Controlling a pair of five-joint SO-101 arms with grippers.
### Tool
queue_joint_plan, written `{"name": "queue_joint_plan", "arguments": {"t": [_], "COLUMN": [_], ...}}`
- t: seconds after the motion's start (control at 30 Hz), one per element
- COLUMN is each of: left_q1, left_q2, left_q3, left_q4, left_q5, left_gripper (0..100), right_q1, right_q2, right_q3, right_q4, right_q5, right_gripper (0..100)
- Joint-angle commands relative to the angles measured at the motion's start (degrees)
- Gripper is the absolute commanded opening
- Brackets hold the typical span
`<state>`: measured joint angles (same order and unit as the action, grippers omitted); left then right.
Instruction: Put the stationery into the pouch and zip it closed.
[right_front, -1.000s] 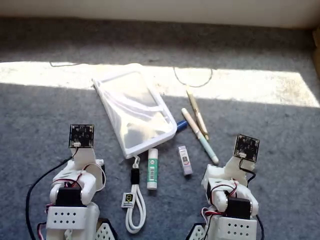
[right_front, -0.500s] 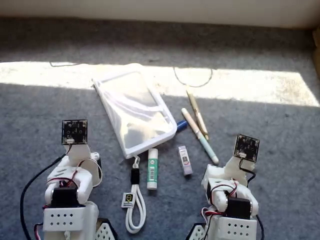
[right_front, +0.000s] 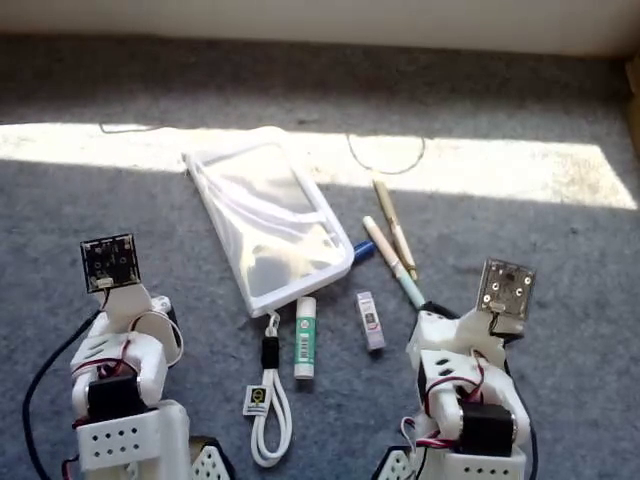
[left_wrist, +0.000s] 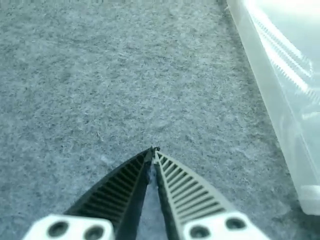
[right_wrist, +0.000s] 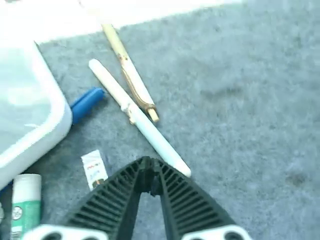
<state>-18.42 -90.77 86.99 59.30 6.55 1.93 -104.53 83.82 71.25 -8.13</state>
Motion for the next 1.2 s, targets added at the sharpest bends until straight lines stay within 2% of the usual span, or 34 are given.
{"name": "queue_joint_plan", "arguments": {"t": [0.0, 0.23, 0.4, 0.5, 0.57, 0.7, 0.77, 0.97, 1.17], "left_q1": [-1.3, -1.3, -1.3, -1.3, -1.3, -1.3, -1.3, -1.3, -1.4], "left_q2": [-0.7, -0.7, -0.7, -0.7, -0.7, -0.7, -0.7, -0.7, -0.7], "left_q3": [-3.5, -3.4, -3.1, -3.1, -3.0, -3.0, -3.0, -3.0, -3.0], "left_q4": [-0.1, -0.1, -0.1, -0.1, -0.1, -0.1, -0.1, -0.1, -0.1], "left_q5": [0.3, 0.3, 0.3, 0.3, 0.3, 0.3, 0.3, 0.3, 0.3], "left_gripper": [1, 1, 1, 1, 1, 1, 1, 1, 1], "right_q1": [-5.8, -13.8, -24.5, -32.2, -37.5, -46.5, -50.0, -55.5, -58.3], "right_q2": [1.2, 20.9, 34.2, 38.4, 40.7, 45.3, 47.8, 56.2, 64.7], "right_q3": [-10.0, -23.3, -29.5, -30.8, -31.0, -31.0, -31.0, -31.0, -31.0], "right_q4": [0.7, 0.8, 0.8, 0.7, 0.4, 0.1, -2.3, -12.7, -19.2], "right_q5": [-0.7, -0.7, -1.0, -7.0, -10.4, -17.0, -19.4, -21.4, -21.4], "right_gripper": [0.5, 0.5, 0.6, 0.8, 4.2, 18.6, 20.8, 15.1, 14.2]}}
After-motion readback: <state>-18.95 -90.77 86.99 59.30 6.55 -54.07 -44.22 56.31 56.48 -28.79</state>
